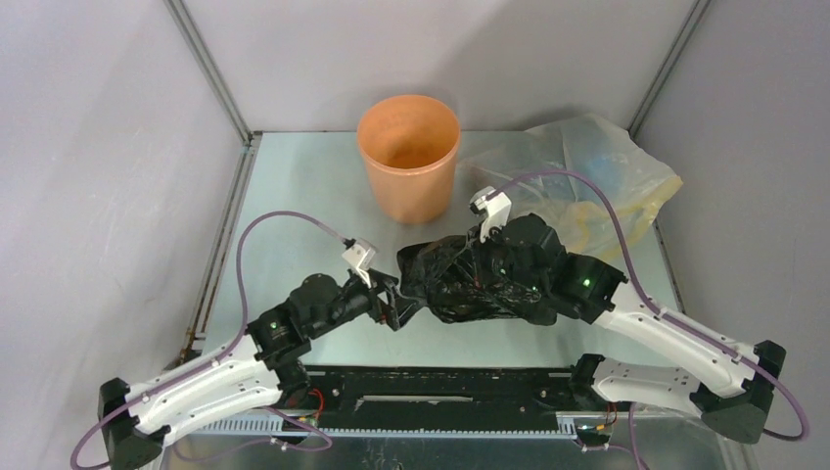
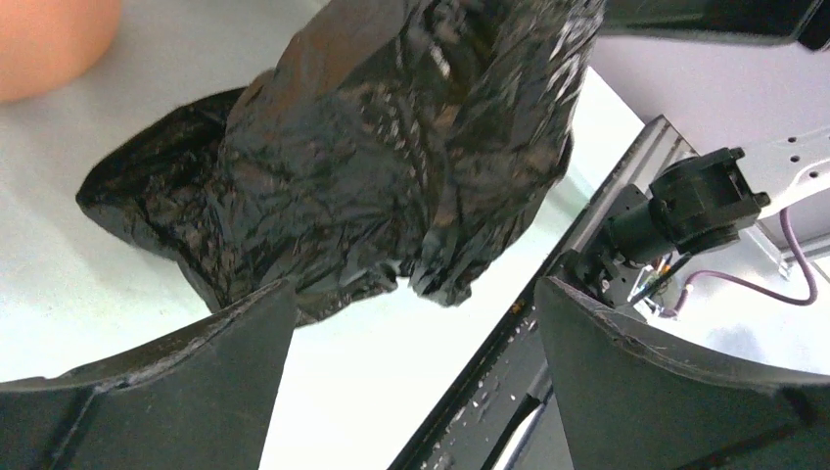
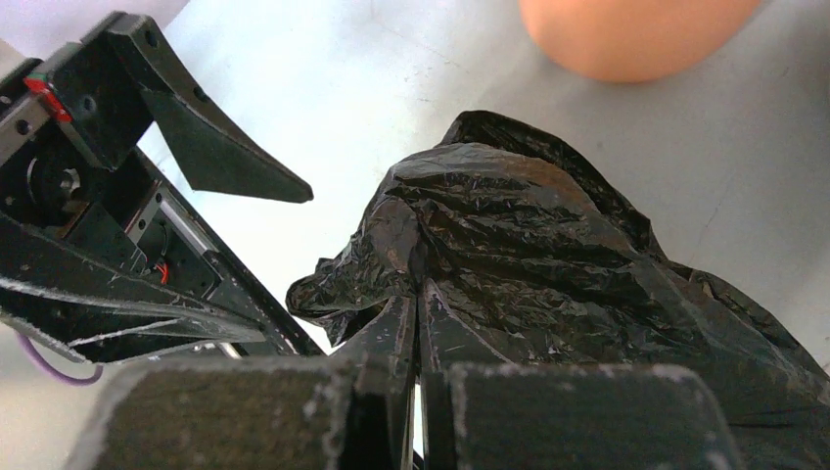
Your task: Put the trash bags into the trash bin
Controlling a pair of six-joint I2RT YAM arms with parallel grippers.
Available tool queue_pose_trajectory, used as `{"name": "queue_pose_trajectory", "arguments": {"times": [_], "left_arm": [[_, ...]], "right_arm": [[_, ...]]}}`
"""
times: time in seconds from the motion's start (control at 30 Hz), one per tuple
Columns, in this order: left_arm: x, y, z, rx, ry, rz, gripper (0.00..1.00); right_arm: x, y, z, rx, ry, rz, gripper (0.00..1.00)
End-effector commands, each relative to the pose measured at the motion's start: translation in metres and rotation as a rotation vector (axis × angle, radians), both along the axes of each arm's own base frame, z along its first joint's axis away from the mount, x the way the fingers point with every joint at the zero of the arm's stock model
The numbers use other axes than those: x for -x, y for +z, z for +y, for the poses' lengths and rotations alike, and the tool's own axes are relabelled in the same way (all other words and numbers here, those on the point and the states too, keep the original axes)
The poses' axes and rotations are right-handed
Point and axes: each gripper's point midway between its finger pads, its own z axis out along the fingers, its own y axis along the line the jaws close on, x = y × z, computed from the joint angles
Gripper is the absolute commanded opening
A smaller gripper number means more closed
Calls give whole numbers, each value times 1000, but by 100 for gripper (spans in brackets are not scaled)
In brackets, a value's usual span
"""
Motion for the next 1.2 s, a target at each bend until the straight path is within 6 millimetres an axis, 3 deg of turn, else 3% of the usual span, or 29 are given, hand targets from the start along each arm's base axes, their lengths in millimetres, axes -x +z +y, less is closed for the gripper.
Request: {"name": "queue_pose_trajectory", "arguments": {"times": [0.0,0.13,0.23,0.37,0.5,0.57,0.7,0.8,0.97,1.17], "left_arm": [[-14,45,-12,38,25,-140,100],[-23,46,-22,-26,61,-149,93],[-29,46,-28,-100,92,-140,81],[-43,41,-30,-188,157,-110,45],[-51,50,-30,-219,206,-79,2],[-52,59,-35,-222,192,-62,0],[-55,76,-45,-171,138,21,0],[-57,87,-52,-120,111,61,0],[-63,93,-56,-101,107,88,0],[-67,97,-51,-83,121,91,0]], "right_arm": [[0,15,9,-30,30,10,0],[-3,15,13,-22,34,9,0],[-5,17,13,-20,36,1,0],[-8,19,7,6,19,-24,0],[-14,11,-11,85,-42,-54,2],[-17,5,-21,143,-77,-71,20],[-18,-2,-41,271,-169,-159,64],[-10,-2,-46,315,-197,-229,87],[5,-14,-47,336,-191,-288,98],[-7,-50,-72,409,-342,-241,90]]}}
